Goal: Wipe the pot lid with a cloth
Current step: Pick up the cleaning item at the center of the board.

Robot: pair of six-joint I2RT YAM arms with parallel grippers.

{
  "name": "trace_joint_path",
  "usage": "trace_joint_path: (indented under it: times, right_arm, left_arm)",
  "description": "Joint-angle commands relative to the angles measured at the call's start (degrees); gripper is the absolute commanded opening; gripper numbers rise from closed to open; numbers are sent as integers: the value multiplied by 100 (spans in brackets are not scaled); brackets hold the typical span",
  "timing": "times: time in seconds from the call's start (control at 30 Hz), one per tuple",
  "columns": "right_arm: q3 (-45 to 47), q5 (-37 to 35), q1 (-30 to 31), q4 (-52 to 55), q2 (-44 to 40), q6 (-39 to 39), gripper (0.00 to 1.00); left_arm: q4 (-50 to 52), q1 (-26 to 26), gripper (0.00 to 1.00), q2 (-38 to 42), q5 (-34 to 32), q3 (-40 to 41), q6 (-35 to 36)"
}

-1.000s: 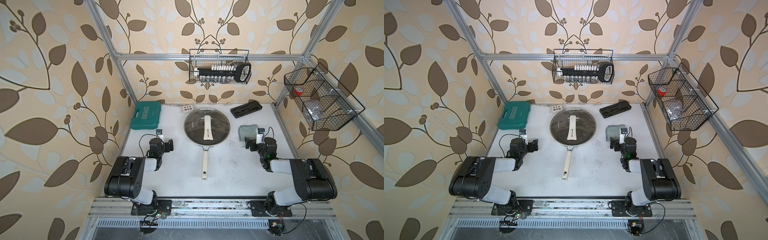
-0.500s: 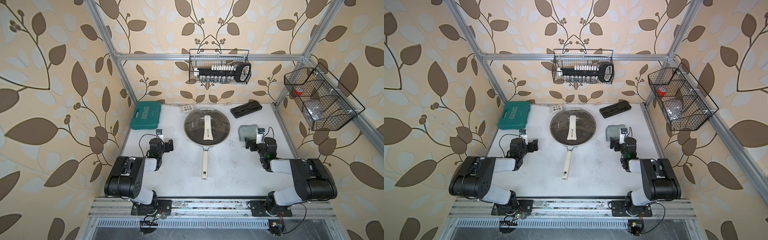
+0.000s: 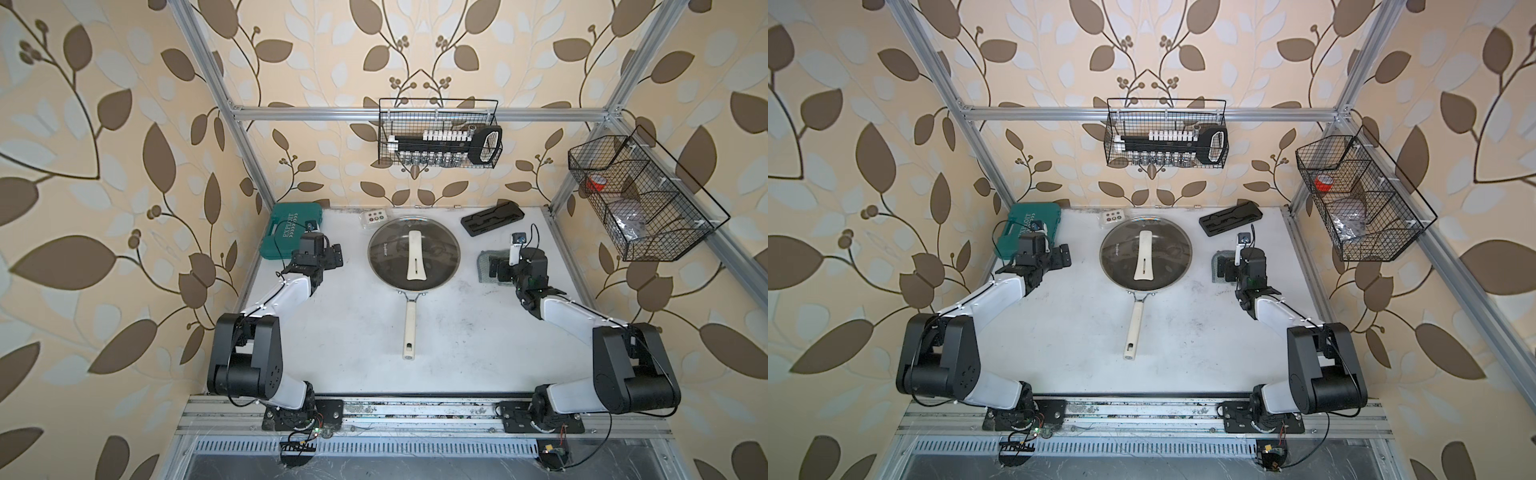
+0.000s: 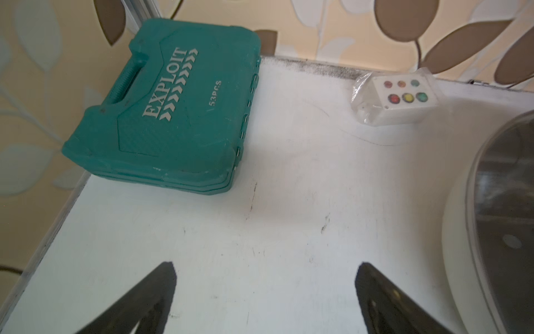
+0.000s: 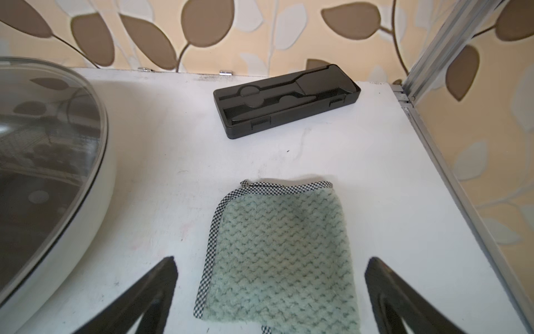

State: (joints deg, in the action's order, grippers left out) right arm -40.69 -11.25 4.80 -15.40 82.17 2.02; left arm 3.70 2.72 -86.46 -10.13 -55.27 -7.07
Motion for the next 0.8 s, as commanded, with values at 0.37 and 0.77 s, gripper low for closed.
trace_joint_path:
  times: [0.37,0.77]
  right_arm:
    - [-2536,-89,54,4520,1377,906,98]
    - [-3600,349,56,5866,2407,1063,89]
  left_arm:
    - [4661,1191,99,-853,227,-3520,-1261]
    - [5729,2319,99,-1725,188,-5077,-1756]
